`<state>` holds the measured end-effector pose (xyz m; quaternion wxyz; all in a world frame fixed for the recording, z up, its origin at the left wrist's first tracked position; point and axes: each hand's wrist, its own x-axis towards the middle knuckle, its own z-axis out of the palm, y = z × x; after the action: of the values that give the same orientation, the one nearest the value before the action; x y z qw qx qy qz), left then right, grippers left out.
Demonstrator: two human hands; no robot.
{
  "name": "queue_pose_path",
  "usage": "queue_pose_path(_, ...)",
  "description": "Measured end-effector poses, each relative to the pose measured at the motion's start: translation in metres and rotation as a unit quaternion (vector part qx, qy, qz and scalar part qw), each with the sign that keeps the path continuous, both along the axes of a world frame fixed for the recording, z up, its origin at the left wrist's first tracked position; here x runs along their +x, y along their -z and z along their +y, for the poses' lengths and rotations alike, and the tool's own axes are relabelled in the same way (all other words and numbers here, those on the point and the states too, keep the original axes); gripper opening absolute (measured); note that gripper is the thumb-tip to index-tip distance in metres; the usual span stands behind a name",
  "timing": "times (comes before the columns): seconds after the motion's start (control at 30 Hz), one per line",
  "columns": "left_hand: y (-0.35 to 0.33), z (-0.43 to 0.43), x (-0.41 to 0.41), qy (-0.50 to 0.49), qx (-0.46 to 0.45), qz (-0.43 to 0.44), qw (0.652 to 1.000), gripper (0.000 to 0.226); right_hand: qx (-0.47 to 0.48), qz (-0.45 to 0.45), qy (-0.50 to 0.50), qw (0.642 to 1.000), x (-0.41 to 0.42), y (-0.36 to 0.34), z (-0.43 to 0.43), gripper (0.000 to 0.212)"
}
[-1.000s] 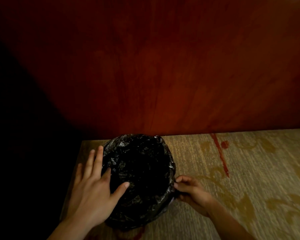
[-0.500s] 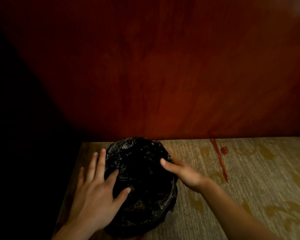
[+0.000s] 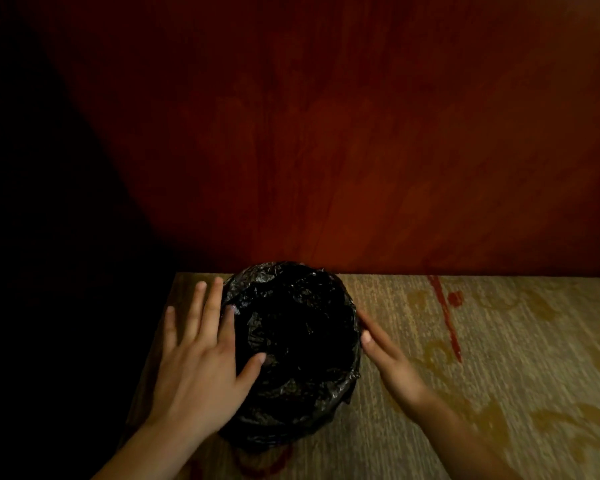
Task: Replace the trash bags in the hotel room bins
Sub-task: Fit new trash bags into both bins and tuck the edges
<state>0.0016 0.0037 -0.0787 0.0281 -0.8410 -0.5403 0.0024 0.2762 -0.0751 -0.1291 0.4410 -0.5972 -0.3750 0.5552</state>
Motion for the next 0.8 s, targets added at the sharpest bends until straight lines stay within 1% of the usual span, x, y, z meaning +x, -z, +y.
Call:
queue_pose_path(0.07, -0.005, -0.001, -0.002, 0.043, 0.01, -0.044, 0.998, 0.087, -0.012, 0.02, -0.004, 1.0, -0.004, 0.011, -0.01, 0.082)
queue_pose_path(0.13, -0.005, -0.004, -0.004, 0.059, -0.004, -0.039, 0.998, 0.092, -0.028, 0.049, -0.009, 0.998, -0.004, 0.021, -0.017, 0.083)
queue_pose_path(0.23, 0.005, -0.006, -0.006, 0.033, -0.037, -0.002, 0.999, 0.101, -0.047, 0.108, -0.018, 0.993, -0.001, 0.03, -0.025, 0.1)
queue_pose_path(0.3, 0.009, -0.007, -0.007, 0.019, -0.049, -0.012, 0.999, 0.102, -0.051, 0.121, -0.035, 0.991, 0.001, 0.036, -0.027, 0.114)
queue_pose_path(0.33, 0.01, -0.007, -0.007, 0.016, -0.048, -0.02, 0.999, 0.102, -0.052, 0.116, -0.04, 0.991, 0.002, 0.039, -0.027, 0.117)
queue_pose_path(0.4, 0.01, -0.007, -0.007, 0.01, -0.042, -0.027, 0.999, 0.102, -0.053, 0.088, -0.04, 0.994, 0.004, 0.042, -0.027, 0.111)
queue_pose_path(0.53, 0.01, -0.007, -0.01, 0.001, -0.028, -0.028, 0.999, 0.103, -0.055, 0.008, -0.024, 0.998, 0.012, 0.046, -0.031, 0.092)
queue_pose_path(0.63, 0.011, -0.008, -0.01, -0.001, -0.027, -0.032, 0.999, 0.103, -0.035, -0.06, -0.046, 0.997, 0.02, 0.051, -0.034, 0.08)
queue_pose_path(0.73, 0.011, -0.008, -0.008, -0.002, -0.031, -0.02, 0.999, 0.103, -0.015, -0.066, -0.035, 0.997, 0.019, 0.057, -0.034, 0.066)
queue_pose_path(0.8, 0.01, -0.007, -0.007, -0.003, -0.032, -0.02, 0.999, 0.103, 0.013, -0.089, -0.032, 0.995, 0.01, 0.059, -0.033, 0.049)
